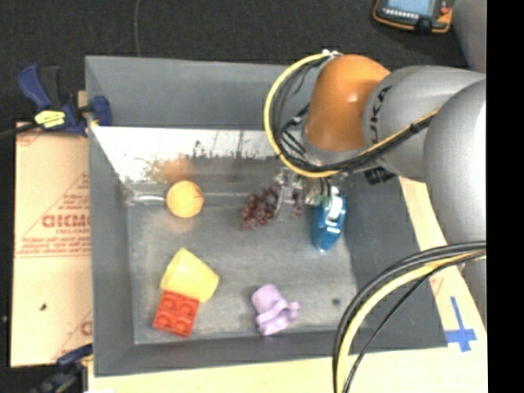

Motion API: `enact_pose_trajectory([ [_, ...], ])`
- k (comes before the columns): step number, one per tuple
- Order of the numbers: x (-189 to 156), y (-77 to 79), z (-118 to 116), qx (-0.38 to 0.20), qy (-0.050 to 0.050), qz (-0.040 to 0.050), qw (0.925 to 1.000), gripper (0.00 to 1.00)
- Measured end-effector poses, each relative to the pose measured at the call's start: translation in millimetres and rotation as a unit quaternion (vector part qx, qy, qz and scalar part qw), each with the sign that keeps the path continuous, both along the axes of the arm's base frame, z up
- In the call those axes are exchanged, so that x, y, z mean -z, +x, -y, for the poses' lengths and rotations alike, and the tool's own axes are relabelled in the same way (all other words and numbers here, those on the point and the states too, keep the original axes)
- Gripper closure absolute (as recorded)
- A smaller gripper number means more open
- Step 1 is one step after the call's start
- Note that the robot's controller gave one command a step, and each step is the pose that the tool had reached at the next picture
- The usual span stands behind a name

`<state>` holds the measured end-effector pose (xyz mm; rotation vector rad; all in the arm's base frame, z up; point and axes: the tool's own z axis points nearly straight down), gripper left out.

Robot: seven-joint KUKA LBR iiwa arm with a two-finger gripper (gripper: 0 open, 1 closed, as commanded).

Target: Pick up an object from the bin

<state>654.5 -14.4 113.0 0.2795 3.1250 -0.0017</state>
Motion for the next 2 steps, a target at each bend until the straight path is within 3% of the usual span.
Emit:
enact_pose_trajectory([
  [2,-40.3,0.6,0.2,-0.001,0.0,0.0011,1.0,1.0],
])
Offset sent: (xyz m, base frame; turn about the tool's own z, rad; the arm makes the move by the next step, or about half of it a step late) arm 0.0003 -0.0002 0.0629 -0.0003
